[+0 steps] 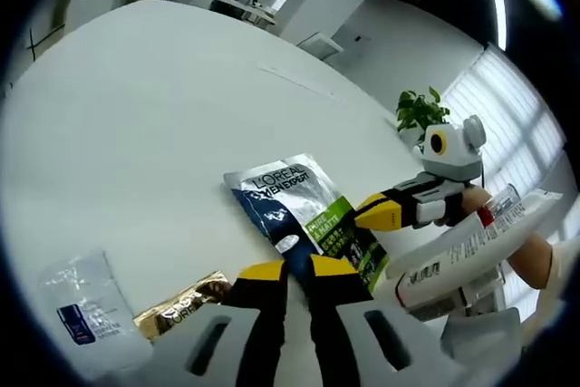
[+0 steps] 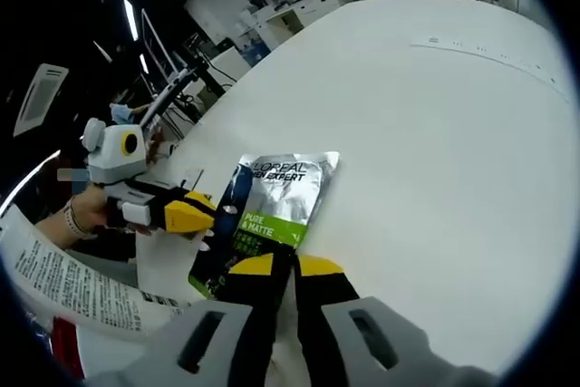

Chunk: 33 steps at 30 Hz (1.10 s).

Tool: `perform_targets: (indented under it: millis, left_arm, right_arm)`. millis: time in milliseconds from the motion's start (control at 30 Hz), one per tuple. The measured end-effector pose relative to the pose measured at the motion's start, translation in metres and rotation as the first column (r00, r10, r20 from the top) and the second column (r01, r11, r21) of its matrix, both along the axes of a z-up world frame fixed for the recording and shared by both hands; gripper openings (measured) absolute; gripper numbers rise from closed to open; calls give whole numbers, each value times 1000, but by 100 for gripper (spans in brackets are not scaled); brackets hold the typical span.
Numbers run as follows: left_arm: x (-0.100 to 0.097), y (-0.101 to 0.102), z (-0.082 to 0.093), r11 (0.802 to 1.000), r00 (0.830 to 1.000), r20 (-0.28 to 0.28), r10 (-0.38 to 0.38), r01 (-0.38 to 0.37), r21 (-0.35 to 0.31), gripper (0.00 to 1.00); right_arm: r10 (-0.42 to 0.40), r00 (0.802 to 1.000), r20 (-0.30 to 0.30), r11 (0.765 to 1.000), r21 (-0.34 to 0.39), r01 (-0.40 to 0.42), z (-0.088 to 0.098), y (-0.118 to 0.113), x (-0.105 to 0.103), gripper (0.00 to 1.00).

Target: Arrange the skincare products in the storage area until every visible bottle or jar stands upright without overlapping.

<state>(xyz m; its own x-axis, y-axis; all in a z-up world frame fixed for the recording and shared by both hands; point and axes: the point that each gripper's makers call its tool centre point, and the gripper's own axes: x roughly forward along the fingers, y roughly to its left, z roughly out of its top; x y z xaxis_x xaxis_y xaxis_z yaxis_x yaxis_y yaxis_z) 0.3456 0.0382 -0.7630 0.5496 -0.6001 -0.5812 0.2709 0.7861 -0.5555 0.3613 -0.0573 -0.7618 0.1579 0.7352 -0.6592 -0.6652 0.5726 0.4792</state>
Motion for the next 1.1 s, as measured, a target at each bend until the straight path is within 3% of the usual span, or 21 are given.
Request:
perform_targets:
  millis: [233,533,767,1100]
  left_arm:
    - [-4,7,5,1000,1000,10,18,-18,-7,0]
    - [-8,14,24,997,997,41,61,-60,-39,0]
    - [0,27,42,993,990,92,108,-103,-58,0]
    - [5,34,81,995,975,205,91,-98,28,0]
  right_arm:
    - [-13,1000,14,1000,18,13,2,2,6,1]
    - [-29,998,60,995,101,23,32,15,15,1]
    - [-17,995,102,993,119,5,50,24,6,1]
    - [16,978,207,991,123,-42,88,36,15,1]
